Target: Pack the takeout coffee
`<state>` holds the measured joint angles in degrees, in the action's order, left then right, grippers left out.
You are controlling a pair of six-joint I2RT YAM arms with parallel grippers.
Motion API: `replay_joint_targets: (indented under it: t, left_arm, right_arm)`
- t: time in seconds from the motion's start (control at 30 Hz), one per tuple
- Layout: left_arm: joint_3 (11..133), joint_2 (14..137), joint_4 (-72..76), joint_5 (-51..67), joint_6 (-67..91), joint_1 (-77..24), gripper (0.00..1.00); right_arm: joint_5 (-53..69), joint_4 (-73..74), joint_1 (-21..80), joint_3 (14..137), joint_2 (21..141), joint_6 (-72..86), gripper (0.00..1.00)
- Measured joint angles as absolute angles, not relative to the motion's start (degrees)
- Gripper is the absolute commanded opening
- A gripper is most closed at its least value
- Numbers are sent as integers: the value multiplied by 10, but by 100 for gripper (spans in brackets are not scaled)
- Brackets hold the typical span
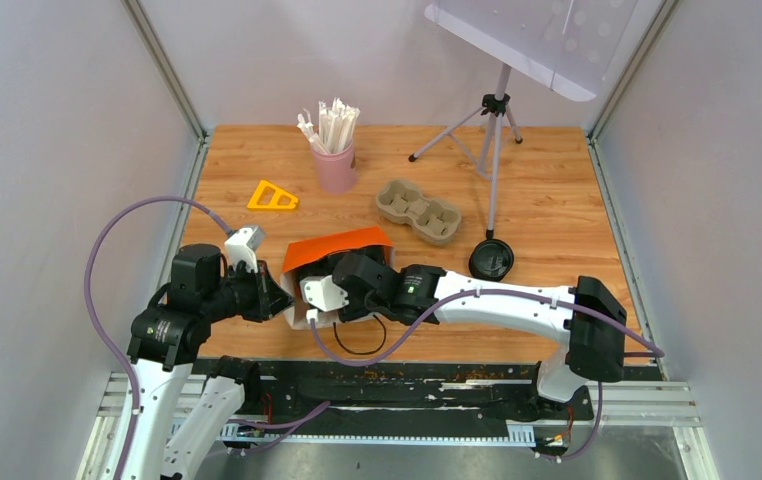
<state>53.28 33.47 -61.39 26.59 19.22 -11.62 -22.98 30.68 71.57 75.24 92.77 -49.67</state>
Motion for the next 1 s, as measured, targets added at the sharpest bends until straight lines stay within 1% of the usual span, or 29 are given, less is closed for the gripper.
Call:
replay_joint_targets:
  t: [1.0]
  left_arm:
    - [522, 331, -602, 280, 202, -116, 2]
  right_arm:
    - [-217, 284, 699, 739, 938, -496, 69]
